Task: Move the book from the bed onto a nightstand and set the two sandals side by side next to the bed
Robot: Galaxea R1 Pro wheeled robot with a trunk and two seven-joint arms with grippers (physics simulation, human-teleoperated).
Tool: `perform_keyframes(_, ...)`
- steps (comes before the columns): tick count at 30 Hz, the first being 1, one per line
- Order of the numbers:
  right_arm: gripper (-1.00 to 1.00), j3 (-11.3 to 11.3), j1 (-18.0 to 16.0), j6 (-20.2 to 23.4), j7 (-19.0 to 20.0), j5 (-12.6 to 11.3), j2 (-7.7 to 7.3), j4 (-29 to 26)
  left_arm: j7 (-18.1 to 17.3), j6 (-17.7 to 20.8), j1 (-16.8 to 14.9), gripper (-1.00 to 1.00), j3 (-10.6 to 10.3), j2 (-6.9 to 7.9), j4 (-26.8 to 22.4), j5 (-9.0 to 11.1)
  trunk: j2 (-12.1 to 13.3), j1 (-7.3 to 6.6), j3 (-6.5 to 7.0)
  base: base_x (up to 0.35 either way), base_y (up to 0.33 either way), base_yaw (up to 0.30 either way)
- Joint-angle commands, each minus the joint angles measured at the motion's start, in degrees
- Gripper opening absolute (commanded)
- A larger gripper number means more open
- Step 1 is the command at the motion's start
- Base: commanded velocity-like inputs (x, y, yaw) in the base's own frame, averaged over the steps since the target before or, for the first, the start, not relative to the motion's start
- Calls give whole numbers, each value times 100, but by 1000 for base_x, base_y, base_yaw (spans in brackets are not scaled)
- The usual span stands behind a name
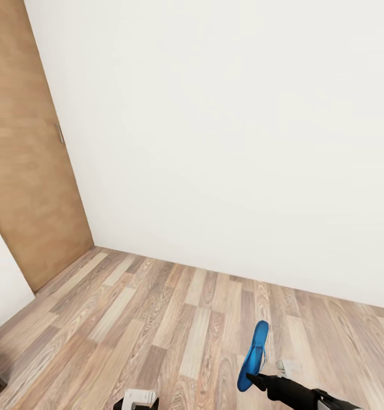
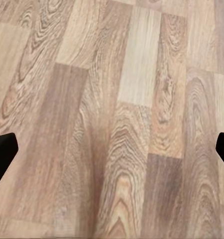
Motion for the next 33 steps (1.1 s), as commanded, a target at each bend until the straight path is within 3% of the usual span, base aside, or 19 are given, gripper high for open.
perform_keyframes(1, -100, 42, -4, -40, 25, -39, 3, 17, -16, -16, -5, 100, -4, 0, 6, 35, -2, -1, -5, 5, 0, 291)
perform_keyframes(33, -100, 42, -2, -40, 25, -38, 2, 17, -16, -16, -5, 100, -4, 0, 6, 35, -2, -1, -5, 69, 0, 291)
